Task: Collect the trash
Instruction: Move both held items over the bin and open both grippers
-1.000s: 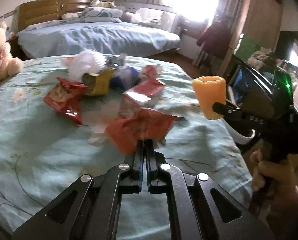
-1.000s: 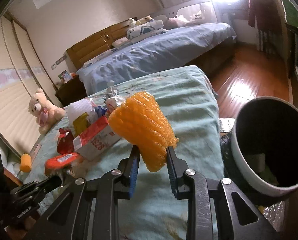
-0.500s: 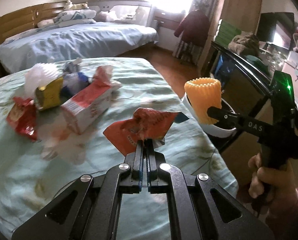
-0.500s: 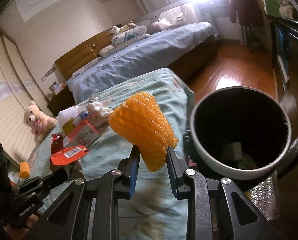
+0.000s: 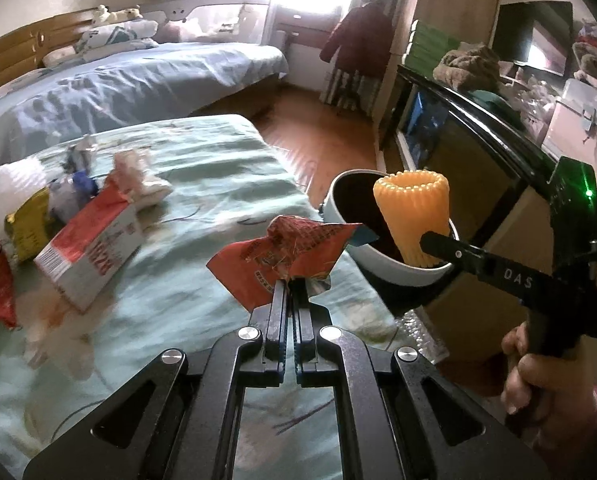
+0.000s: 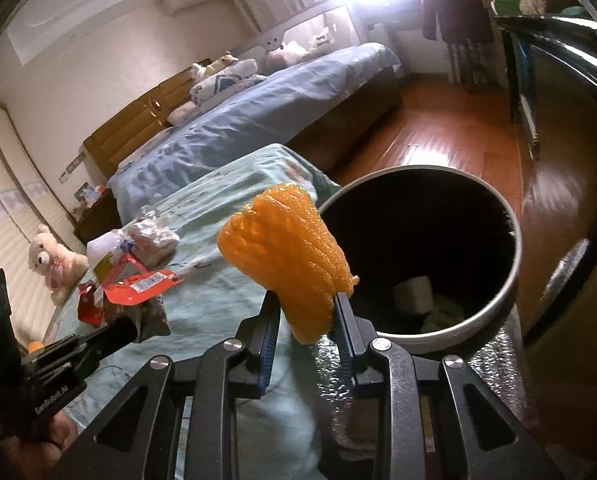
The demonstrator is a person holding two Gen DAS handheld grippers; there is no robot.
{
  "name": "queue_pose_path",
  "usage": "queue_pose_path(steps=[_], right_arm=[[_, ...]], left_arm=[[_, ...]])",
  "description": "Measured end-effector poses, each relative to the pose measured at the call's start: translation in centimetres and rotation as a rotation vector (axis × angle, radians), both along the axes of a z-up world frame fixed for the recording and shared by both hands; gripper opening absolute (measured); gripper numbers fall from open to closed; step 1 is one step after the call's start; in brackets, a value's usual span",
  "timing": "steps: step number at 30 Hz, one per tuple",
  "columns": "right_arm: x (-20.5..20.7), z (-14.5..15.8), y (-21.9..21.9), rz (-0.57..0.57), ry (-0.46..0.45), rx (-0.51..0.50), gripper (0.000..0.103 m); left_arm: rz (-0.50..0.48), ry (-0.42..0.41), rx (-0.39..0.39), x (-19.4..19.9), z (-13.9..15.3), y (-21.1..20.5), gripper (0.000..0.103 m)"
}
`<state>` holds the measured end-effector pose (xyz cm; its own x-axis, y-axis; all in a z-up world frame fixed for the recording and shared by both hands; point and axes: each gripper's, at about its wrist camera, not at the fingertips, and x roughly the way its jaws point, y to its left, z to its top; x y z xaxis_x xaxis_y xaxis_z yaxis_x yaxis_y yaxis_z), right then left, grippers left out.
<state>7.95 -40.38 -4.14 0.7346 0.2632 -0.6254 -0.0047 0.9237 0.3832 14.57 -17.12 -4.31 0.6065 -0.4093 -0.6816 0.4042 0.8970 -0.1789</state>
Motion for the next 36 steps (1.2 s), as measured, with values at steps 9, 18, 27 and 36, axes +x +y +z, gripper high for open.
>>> queue_pose_path(steps=[9, 18, 27, 36], right_arm=[[0.1, -0.4, -2.4, -0.057, 0.011, 0.004, 0.027], [0.6, -1.1, -4.4, -0.105, 0.027, 0.009, 0.027], [1.0, -1.5, -6.1, -0.136, 0.037, 0.009, 0.027], [1.8, -1.4, -7.2, -0.155, 0.044, 0.0, 0.027]], left_arm=[[-0.039, 0.008, 0.005, 1.5, -0.1, -2.6, 0.002], [-0.079, 0.021, 0.007, 3.0, -0.2, -5.6, 0.002], [-0.116, 0.026, 0.013, 4.5, -0.2, -8.1, 0.002], [-0.157, 0.03, 0.032, 5.6, -0.4, -10.1, 0.002]])
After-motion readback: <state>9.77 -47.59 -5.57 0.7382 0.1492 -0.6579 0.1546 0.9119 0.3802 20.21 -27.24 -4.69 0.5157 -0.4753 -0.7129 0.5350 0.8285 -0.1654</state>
